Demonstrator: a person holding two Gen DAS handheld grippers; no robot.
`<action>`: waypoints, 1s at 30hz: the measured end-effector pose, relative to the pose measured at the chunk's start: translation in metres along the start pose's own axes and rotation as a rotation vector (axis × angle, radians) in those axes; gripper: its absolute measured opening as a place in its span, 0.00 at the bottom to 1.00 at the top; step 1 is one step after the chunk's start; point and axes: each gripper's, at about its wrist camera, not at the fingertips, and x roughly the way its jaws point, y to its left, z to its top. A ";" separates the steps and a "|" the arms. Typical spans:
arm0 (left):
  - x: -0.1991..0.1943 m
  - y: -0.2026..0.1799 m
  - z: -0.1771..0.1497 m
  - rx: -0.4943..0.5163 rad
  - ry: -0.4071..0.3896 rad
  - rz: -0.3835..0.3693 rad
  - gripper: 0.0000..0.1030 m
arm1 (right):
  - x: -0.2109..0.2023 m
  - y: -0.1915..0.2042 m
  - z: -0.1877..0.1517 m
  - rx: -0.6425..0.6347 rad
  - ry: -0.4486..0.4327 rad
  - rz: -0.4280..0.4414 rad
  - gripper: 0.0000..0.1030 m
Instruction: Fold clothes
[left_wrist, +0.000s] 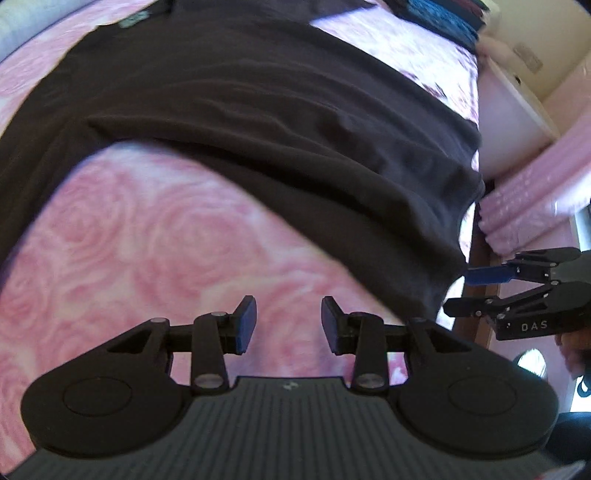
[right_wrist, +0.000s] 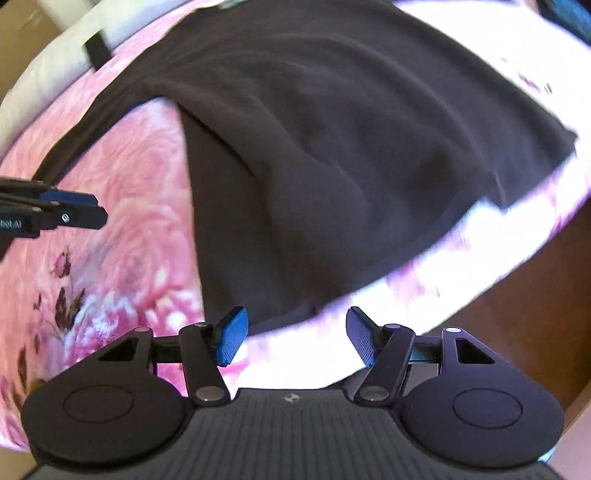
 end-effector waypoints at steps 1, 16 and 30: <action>0.002 -0.004 0.002 0.011 0.008 0.000 0.32 | -0.001 -0.001 -0.003 0.014 -0.022 0.027 0.62; -0.011 0.001 0.007 0.211 0.040 0.005 0.38 | 0.018 -0.001 -0.043 0.472 -0.189 0.190 0.50; -0.018 0.022 -0.009 0.190 0.002 0.013 0.40 | 0.004 -0.009 -0.045 0.439 -0.001 0.217 0.08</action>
